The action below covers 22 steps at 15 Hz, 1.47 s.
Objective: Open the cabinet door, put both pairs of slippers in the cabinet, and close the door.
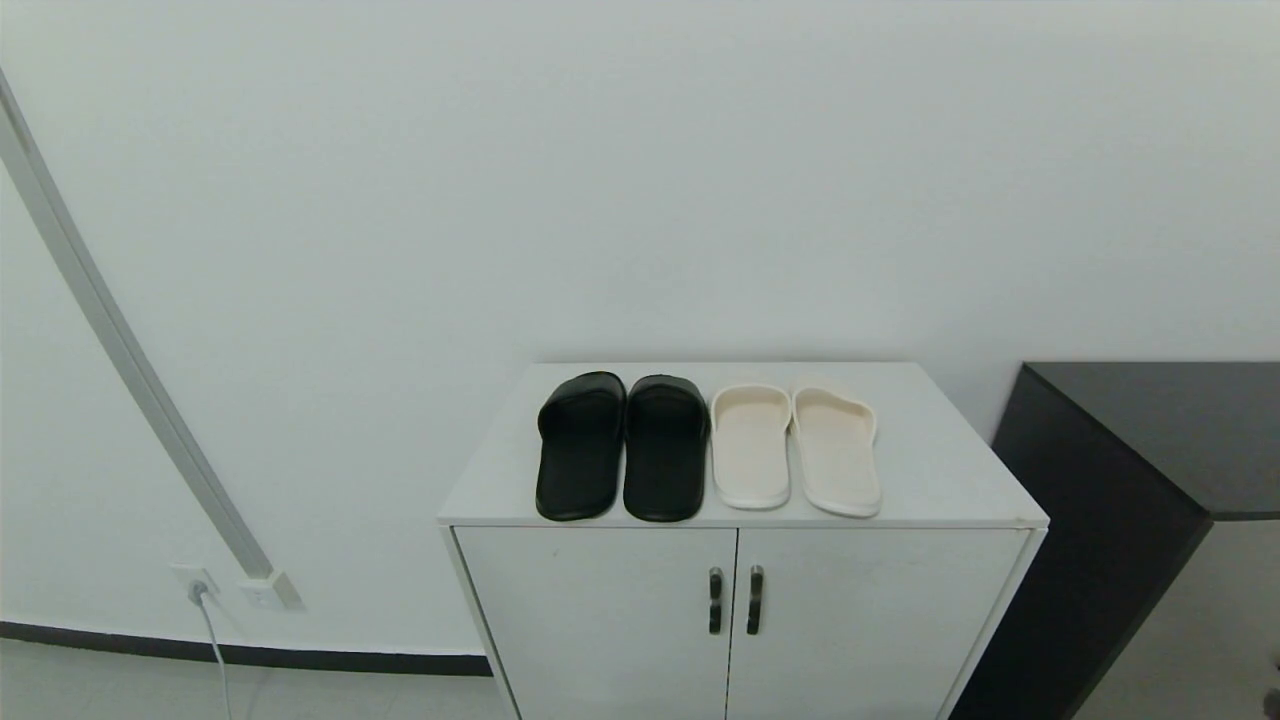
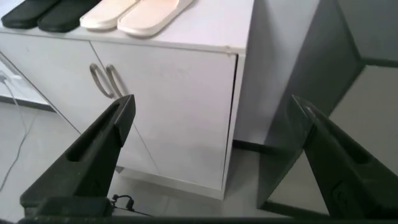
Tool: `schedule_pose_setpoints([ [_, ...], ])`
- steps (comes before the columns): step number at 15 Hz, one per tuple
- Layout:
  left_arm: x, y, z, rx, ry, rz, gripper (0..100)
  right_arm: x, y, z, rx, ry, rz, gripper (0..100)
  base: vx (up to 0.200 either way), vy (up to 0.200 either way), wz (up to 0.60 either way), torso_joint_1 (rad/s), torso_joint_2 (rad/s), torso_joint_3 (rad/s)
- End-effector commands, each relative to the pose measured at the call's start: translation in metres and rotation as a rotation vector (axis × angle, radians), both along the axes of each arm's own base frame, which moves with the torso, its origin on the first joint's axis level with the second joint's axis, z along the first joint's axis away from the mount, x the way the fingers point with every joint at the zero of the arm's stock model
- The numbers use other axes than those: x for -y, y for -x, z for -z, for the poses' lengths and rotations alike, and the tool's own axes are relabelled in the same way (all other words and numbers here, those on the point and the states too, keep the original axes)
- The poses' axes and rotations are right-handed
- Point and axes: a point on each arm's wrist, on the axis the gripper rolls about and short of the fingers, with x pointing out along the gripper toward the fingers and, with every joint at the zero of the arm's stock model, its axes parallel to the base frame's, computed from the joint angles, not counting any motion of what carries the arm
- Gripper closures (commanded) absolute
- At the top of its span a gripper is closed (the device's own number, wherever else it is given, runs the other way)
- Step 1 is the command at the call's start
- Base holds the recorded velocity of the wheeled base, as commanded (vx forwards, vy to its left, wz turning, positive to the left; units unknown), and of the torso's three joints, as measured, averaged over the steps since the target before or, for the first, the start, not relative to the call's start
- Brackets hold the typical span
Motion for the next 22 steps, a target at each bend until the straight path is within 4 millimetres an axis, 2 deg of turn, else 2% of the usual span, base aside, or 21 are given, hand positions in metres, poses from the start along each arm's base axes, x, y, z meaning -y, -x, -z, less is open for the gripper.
schedule_pose_setpoints([
  [1,0.0,0.0,0.0,-0.001,0.0,-0.001,100,-0.01,-0.053,-0.005,-0.125,-0.025,-0.053,0,0.0,0.0,0.0,0.0,0.0,0.0],
  [5,0.0,0.0,0.0,-0.001,0.0,-0.001,100,-0.023,-0.09,-0.015,-0.161,-0.056,-0.079,0,0.0,0.0,0.0,0.0,0.0,0.0],
  [8,0.0,0.0,0.0,-0.001,0.0,-0.001,100,-0.034,-0.109,-0.024,-0.163,-0.034,-0.068,0,0.0,0.0,0.0,0.0,0.0,0.0],
  [12,0.0,0.0,0.0,-0.001,0.0,0.0,100,-0.072,-0.139,-0.023,-0.193,-0.054,-0.058,0,0.0,0.0,0.0,0.0,0.0,0.0],
  [18,0.0,0.0,0.0,-0.001,0.0,0.0,100,-0.121,-0.181,-0.005,-0.158,-0.037,-0.014,0,0.0,0.0,0.0,0.0,0.0,0.0],
  [20,0.0,0.0,0.0,-0.001,0.0,0.0,100,-0.136,-0.192,-0.008,-0.136,-0.04,0.01,0,0.0,0.0,0.0,0.0,0.0,0.0],
  [22,0.0,0.0,0.0,-0.001,0.002,0.0,100,-0.166,-0.21,-0.028,-0.057,-0.061,0.012,0,0.0,0.0,0.0,0.0,0.0,0.0],
])
